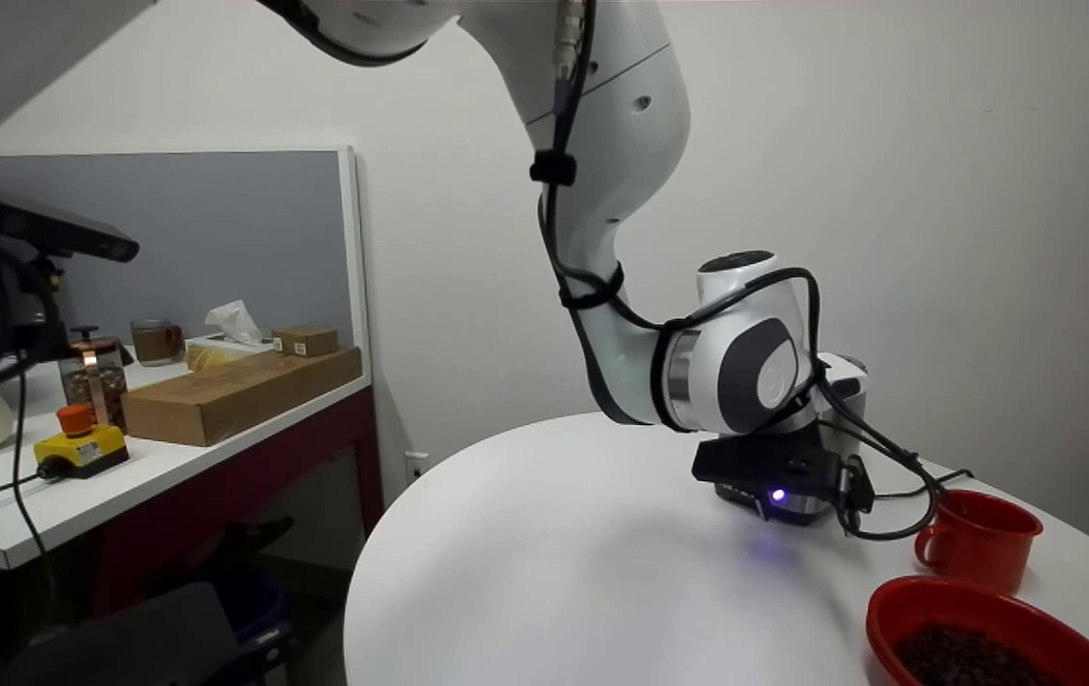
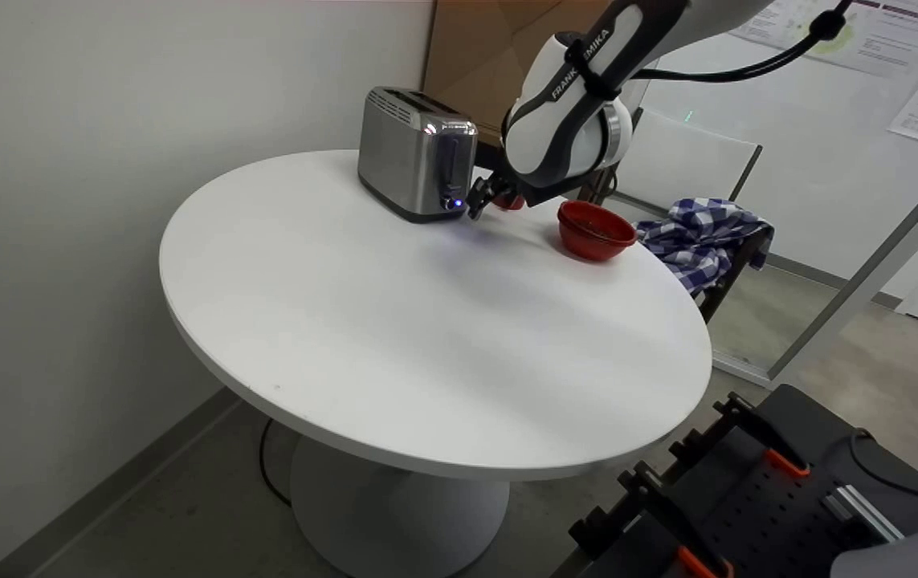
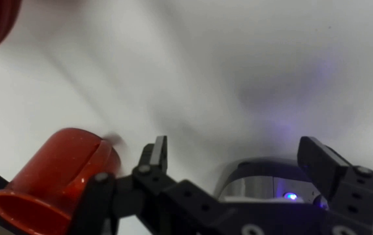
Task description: Turn off the switch of the toaster
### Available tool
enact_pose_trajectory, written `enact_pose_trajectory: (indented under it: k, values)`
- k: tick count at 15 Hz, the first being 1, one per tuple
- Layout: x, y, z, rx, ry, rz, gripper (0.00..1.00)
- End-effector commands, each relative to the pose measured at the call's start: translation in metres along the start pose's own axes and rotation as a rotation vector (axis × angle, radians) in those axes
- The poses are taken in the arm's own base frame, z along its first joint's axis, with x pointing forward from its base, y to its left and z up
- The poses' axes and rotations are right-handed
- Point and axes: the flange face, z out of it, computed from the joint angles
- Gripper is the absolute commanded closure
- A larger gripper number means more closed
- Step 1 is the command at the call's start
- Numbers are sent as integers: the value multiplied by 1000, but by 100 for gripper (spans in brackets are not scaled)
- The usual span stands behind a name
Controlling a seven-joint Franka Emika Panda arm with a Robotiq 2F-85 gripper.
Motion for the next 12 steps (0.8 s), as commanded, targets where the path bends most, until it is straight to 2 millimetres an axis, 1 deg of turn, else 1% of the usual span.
enact_pose_trajectory:
  k: [1, 7, 12]
  values:
    - [8, -6, 6, -5, 40, 25, 0]
    - [12, -5, 6, -16, 116, 24, 0]
    - [9, -2, 11, -28, 178, 48, 0]
